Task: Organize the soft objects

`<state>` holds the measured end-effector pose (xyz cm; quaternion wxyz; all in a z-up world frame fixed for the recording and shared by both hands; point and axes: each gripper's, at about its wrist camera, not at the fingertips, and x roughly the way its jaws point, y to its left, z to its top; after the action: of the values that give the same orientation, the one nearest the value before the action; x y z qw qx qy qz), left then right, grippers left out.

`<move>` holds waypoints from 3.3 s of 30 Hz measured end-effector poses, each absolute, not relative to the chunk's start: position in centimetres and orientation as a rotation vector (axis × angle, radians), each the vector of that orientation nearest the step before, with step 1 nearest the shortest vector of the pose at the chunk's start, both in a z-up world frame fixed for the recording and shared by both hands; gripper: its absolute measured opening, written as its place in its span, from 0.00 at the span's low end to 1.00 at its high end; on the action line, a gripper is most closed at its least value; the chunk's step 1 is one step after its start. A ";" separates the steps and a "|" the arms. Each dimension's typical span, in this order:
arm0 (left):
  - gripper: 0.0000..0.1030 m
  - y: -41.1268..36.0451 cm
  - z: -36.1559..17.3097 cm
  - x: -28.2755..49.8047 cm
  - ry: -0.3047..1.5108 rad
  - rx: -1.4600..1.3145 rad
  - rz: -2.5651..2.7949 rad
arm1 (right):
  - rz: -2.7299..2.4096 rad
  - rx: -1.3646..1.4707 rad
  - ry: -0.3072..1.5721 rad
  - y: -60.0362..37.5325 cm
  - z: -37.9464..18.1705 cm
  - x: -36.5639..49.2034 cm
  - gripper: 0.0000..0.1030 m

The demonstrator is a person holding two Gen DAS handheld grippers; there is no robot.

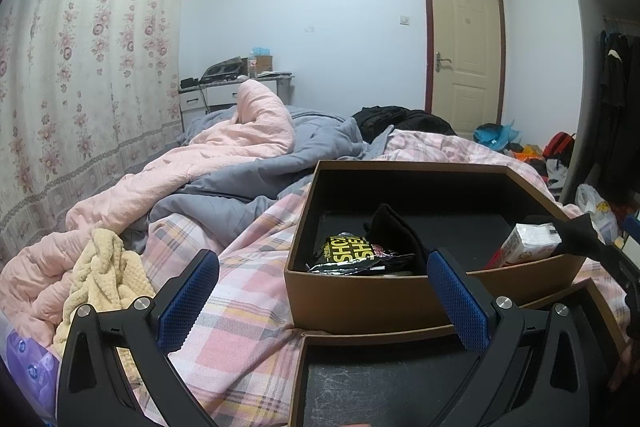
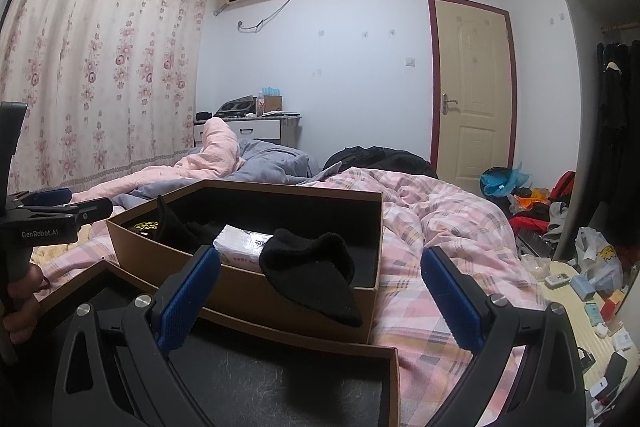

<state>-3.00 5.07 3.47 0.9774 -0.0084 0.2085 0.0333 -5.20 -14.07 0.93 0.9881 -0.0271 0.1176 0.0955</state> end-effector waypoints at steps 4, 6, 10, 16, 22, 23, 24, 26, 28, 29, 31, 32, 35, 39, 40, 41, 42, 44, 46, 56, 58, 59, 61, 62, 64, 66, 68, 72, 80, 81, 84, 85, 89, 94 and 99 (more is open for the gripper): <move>1.00 5.1 3.5 -2.9 0.421 -0.017 0.065 | 0.198 -0.065 0.247 -13.8 0.8 -5.0 0.97; 1.00 5.1 3.5 -2.9 0.420 -0.018 0.065 | 0.211 -0.056 0.257 -14.0 0.8 -4.8 0.97; 1.00 5.0 3.5 -2.8 0.422 -0.018 0.064 | 0.214 -0.031 0.264 -14.4 0.8 -4.8 0.99; 1.00 5.0 3.5 -2.8 0.422 -0.019 0.063 | 0.215 -0.031 0.270 -14.3 0.8 -4.9 0.99; 1.00 5.1 3.5 -2.8 0.422 -0.019 0.062 | 0.213 -0.032 0.272 -14.2 0.8 -4.8 0.99; 1.00 5.1 3.5 -2.8 0.422 -0.018 0.063 | 0.211 -0.033 0.273 -14.2 0.7 -4.8 0.99; 1.00 5.1 3.5 -2.8 0.422 -0.018 0.062 | 0.210 -0.035 0.274 -14.1 0.7 -4.8 0.99; 1.00 5.1 3.5 -2.8 0.422 -0.018 0.063 | 0.206 -0.039 0.279 -14.1 0.7 -4.8 0.99; 1.00 5.1 3.5 -2.8 0.422 -0.017 0.063 | 0.204 -0.040 0.282 -14.0 0.7 -4.7 0.99; 1.00 5.1 3.5 -2.8 0.422 -0.019 0.062 | 0.204 -0.040 0.282 -14.1 0.7 -4.7 0.99; 1.00 5.1 3.5 -2.8 0.423 -0.018 0.063 | 0.204 -0.040 0.283 -14.1 0.7 -4.7 0.99; 1.00 5.1 3.5 -2.8 0.422 -0.018 0.062 | 0.204 -0.040 0.282 -14.1 0.7 -4.7 0.99; 1.00 5.1 3.5 -2.8 0.422 -0.018 0.063 | 0.204 -0.040 0.281 -14.1 0.7 -4.7 0.99; 1.00 5.1 3.5 -2.8 0.422 -0.018 0.063 | 0.203 -0.043 0.279 -14.1 0.7 -4.7 0.99; 1.00 5.1 3.5 -2.8 0.422 -0.018 0.063 | 0.203 -0.043 0.279 -14.1 0.7 -4.7 0.99; 1.00 5.1 3.5 -2.8 0.422 -0.018 0.063 | 0.203 -0.043 0.279 -14.1 0.7 -4.7 0.99; 1.00 5.1 3.5 -2.8 0.422 -0.018 0.063 | 0.203 -0.043 0.279 -14.1 0.7 -4.7 0.99; 1.00 5.1 3.5 -2.8 0.422 -0.017 0.063 | 0.203 -0.042 0.279 -14.1 0.7 -4.7 0.99; 1.00 5.0 3.5 -2.8 0.422 -0.017 0.063 | 0.203 -0.042 0.279 -14.1 0.7 -4.7 0.99; 1.00 5.0 3.5 -2.8 0.421 -0.017 0.063 | 0.203 -0.042 0.279 -14.1 0.7 -4.7 0.99; 1.00 5.0 3.4 -2.8 0.421 -0.017 0.063 | 0.203 -0.042 0.279 -14.1 0.7 -4.7 0.99; 1.00 5.0 3.4 -2.8 0.421 -0.017 0.063 | 0.203 -0.042 0.279 -14.1 0.7 -4.7 0.99; 1.00 5.0 3.4 -2.8 0.422 -0.017 0.062 | 0.203 -0.043 0.279 -14.1 0.7 -4.7 0.99; 1.00 5.0 3.4 -2.8 0.421 -0.017 0.062 | 0.203 -0.043 0.279 -14.1 0.7 -4.7 0.99; 1.00 5.0 3.4 -2.8 0.421 -0.016 0.063 | 0.203 -0.043 0.279 -14.1 0.7 -4.7 0.99; 1.00 5.0 3.4 -2.8 0.421 -0.016 0.062 | 0.203 -0.043 0.279 -14.1 0.7 -4.7 0.99; 1.00 5.0 3.4 -2.8 0.421 -0.016 0.063 | 0.203 -0.042 0.279 -14.1 0.7 -4.7 0.99; 1.00 5.0 3.4 -2.8 0.421 -0.017 0.063 | 0.203 -0.043 0.279 -14.1 0.7 -4.7 0.99; 1.00 5.0 3.4 -2.8 0.422 -0.016 0.063 | 0.203 -0.043 0.279 -14.1 0.7 -4.7 0.99; 1.00 5.0 3.4 -2.8 0.421 -0.016 0.062 | 0.203 -0.042 0.280 -14.1 0.7 -4.7 0.99; 1.00 5.0 3.4 -2.8 0.422 -0.017 0.063 | 0.203 -0.042 0.280 -14.1 0.7 -4.7 0.99; 1.00 5.0 3.4 -2.8 0.422 -0.017 0.062 | 0.203 -0.042 0.280 -14.1 0.7 -4.7 0.99; 1.00 5.0 3.4 -2.8 0.422 -0.017 0.062 | 0.203 -0.043 0.280 -14.1 0.7 -4.7 0.99; 1.00 5.0 3.4 -2.8 0.422 -0.016 0.062 | 0.203 -0.042 0.279 -14.1 0.7 -4.7 0.99; 1.00 5.0 3.4 -2.8 0.422 -0.017 0.062 | 0.203 -0.042 0.280 -14.1 0.7 -4.7 0.99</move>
<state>-2.78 5.01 3.40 0.9773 -0.0086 0.2094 0.0309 -4.69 -14.08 0.73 0.9849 -0.0211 0.1390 0.1010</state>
